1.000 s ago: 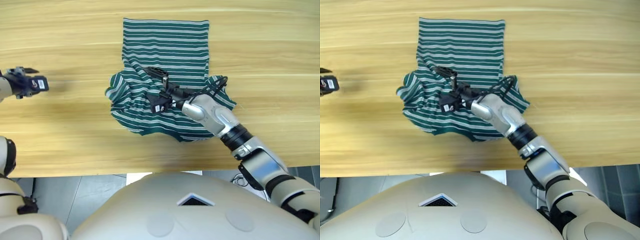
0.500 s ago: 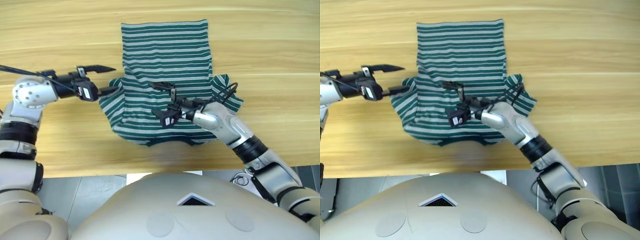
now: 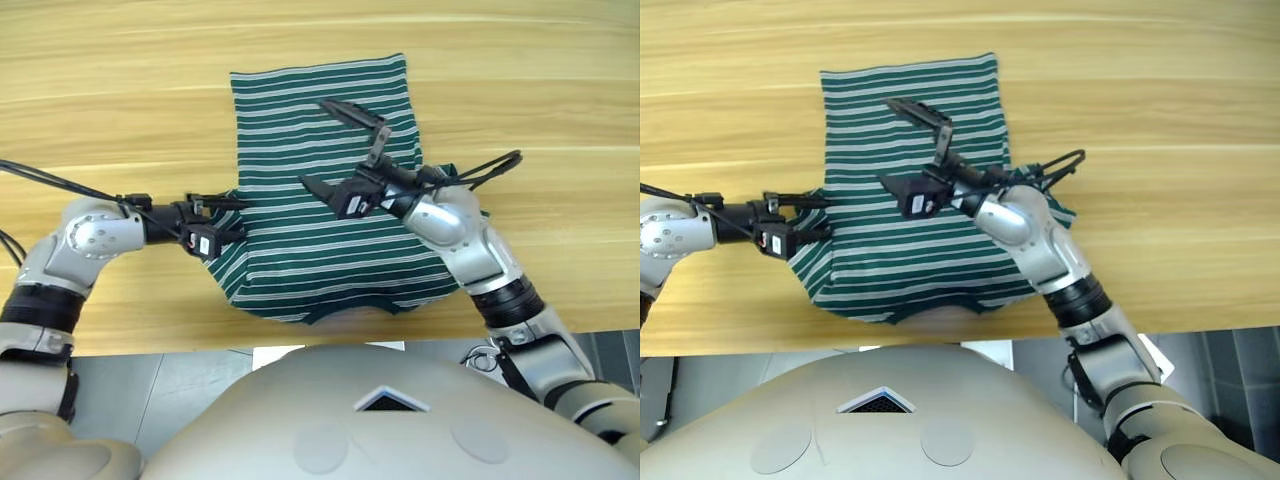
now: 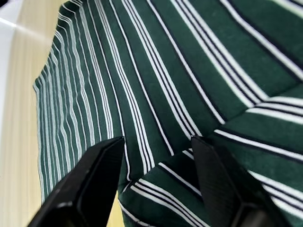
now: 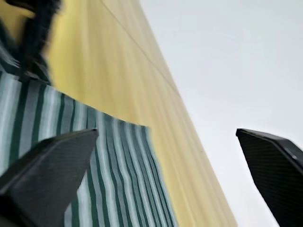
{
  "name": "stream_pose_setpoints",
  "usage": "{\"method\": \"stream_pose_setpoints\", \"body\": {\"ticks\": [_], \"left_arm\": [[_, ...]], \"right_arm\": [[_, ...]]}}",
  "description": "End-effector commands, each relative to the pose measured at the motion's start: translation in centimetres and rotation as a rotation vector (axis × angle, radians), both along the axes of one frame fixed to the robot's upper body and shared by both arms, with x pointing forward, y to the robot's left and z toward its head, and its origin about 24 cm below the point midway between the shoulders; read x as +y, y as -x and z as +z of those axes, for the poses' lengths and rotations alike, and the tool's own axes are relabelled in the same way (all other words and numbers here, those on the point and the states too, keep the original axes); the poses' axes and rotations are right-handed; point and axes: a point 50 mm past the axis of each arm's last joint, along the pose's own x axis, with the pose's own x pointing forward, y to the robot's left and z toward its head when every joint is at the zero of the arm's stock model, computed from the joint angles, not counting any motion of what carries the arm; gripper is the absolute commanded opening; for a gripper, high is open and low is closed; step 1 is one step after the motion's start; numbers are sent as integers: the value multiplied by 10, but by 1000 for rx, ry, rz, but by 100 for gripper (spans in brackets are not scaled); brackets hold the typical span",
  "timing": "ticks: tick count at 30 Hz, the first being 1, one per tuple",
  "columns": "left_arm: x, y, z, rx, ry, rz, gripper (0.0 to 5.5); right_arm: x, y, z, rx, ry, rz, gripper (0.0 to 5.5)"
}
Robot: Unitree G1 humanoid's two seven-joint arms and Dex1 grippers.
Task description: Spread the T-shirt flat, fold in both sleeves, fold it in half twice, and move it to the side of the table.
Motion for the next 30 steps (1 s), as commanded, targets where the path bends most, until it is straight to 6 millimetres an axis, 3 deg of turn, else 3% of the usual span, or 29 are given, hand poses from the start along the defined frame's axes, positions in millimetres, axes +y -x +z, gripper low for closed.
{"method": "stream_pose_setpoints", "body": {"ticks": [1,4,6,10,14,17,20,23,26,30], "left_arm": [[12,1,23,-39,13,46,263],[18,-1,29,-69,4,94,263],[20,1,24,-58,-16,108,263],[34,-17,15,-123,-78,208,263],[37,-13,9,-91,-64,197,263],[36,-3,22,-64,36,178,263],[63,-8,46,-119,21,282,263],[79,4,52,-95,-24,308,289],[90,23,43,-27,-116,317,342],[73,43,19,43,-186,227,401]], "right_arm": [[-11,-25,9,-76,-15,-164,539],[-19,-41,-1,-119,59,-267,539],[-20,-43,-5,-122,75,-282,539],[-23,-48,-14,-118,125,-310,539],[-29,-54,-19,-116,140,-351,539],[-33,-56,-17,-118,114,-382,539],[-38,-56,-16,-120,96,-409,539],[-41,-56,-14,-123,87,-432,540],[-41,-56,-12,-123,81,-444,540],[-42,-55,-13,-117,82,-448,540]]}}
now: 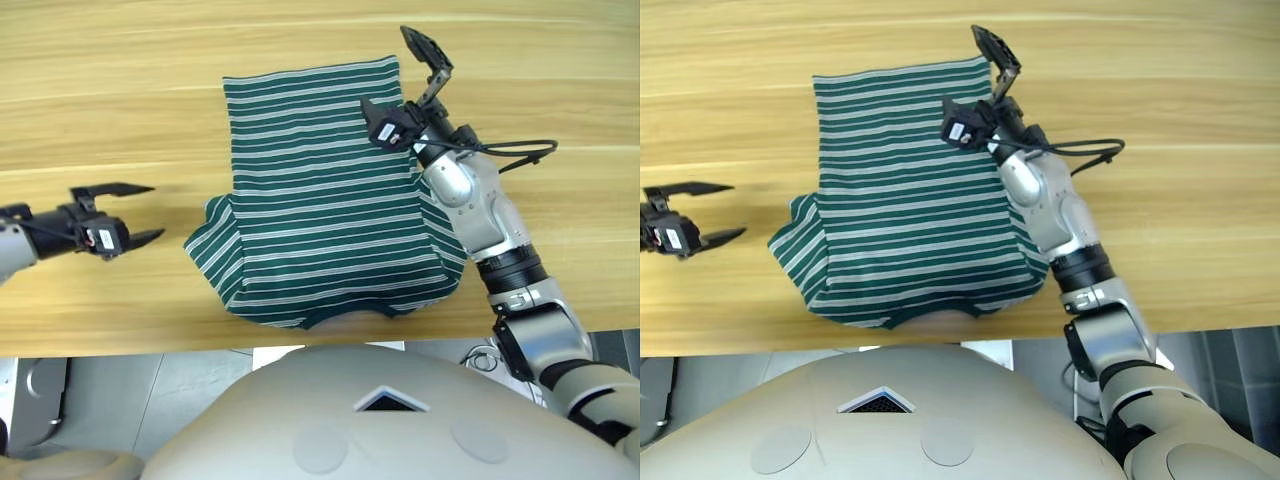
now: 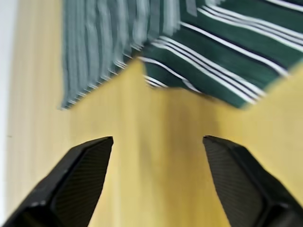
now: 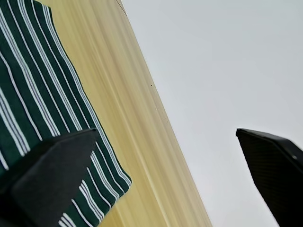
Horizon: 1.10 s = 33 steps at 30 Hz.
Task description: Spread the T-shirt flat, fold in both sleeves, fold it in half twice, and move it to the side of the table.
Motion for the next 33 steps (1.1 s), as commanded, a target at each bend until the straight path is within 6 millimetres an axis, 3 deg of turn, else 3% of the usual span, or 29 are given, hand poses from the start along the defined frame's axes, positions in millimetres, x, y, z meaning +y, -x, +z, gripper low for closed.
{"method": "stream_pose_setpoints", "body": {"ticks": [1,5,12,33], "left_arm": [[-18,18,-18,63,-58,-103,420],[-29,27,-35,105,-79,-152,420],[-32,23,-39,99,-107,-181,420],[-32,20,-41,84,-109,-183,70]], "right_arm": [[-2,0,2,-2,-10,-12,540],[-4,3,3,1,-5,-13,540],[-1,4,3,4,-8,-3,540],[7,8,-8,43,-6,17,540]]}}
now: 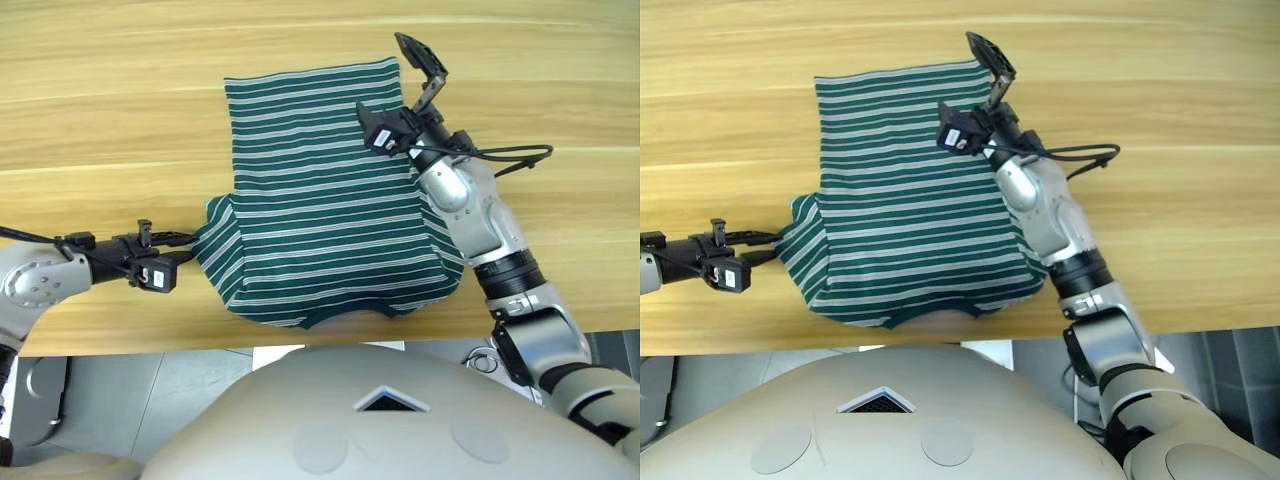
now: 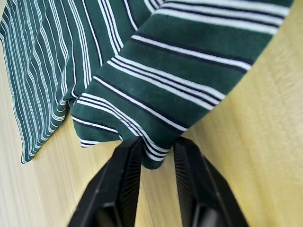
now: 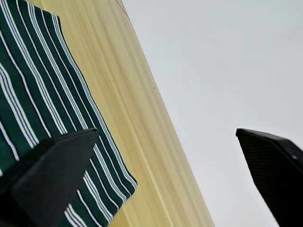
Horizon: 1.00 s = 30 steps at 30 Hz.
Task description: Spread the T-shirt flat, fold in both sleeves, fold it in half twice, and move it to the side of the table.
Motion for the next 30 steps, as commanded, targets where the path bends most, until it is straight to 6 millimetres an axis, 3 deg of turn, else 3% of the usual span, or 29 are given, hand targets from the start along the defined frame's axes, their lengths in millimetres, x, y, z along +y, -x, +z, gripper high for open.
{"method": "stream_pose_setpoints", "body": {"ticks": [1,4,12,26,30], "left_arm": [[3,9,-15,66,-44,3,47],[3,6,-12,34,-28,13,4],[-14,10,1,-53,152,-1,4],[-12,4,13,-169,160,35,4],[-18,7,25,-204,212,10,4]], "right_arm": [[1,2,-4,24,-3,0,540],[2,3,-5,28,-8,2,540],[0,5,-6,34,-12,0,540],[2,11,-3,11,6,24,540],[3,12,-3,11,7,28,540]]}}
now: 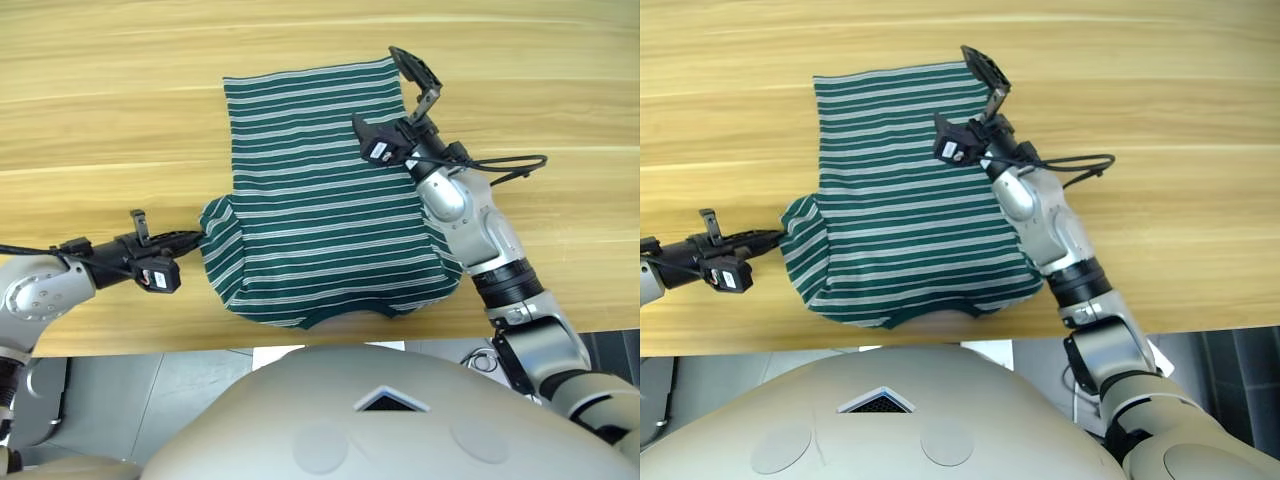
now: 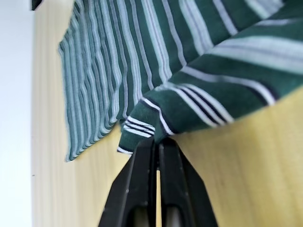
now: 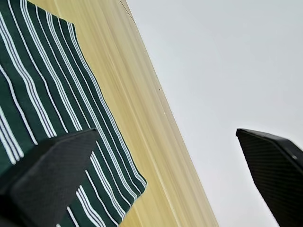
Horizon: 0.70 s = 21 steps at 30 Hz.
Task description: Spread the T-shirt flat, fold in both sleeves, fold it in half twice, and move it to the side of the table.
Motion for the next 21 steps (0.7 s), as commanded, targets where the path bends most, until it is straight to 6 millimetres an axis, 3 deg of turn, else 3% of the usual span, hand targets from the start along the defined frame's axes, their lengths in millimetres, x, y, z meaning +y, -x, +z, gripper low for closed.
{"method": "stream_pose_setpoints", "body": {"ticks": [1,9,21], "left_arm": [[-6,3,11,-37,43,-28,4],[-18,3,17,-77,128,-42,4],[-48,-25,17,-166,209,-88,4]], "right_arm": [[0,2,0,1,10,9,540],[3,3,-1,3,7,14,540],[3,3,2,-6,-3,9,540]]}}
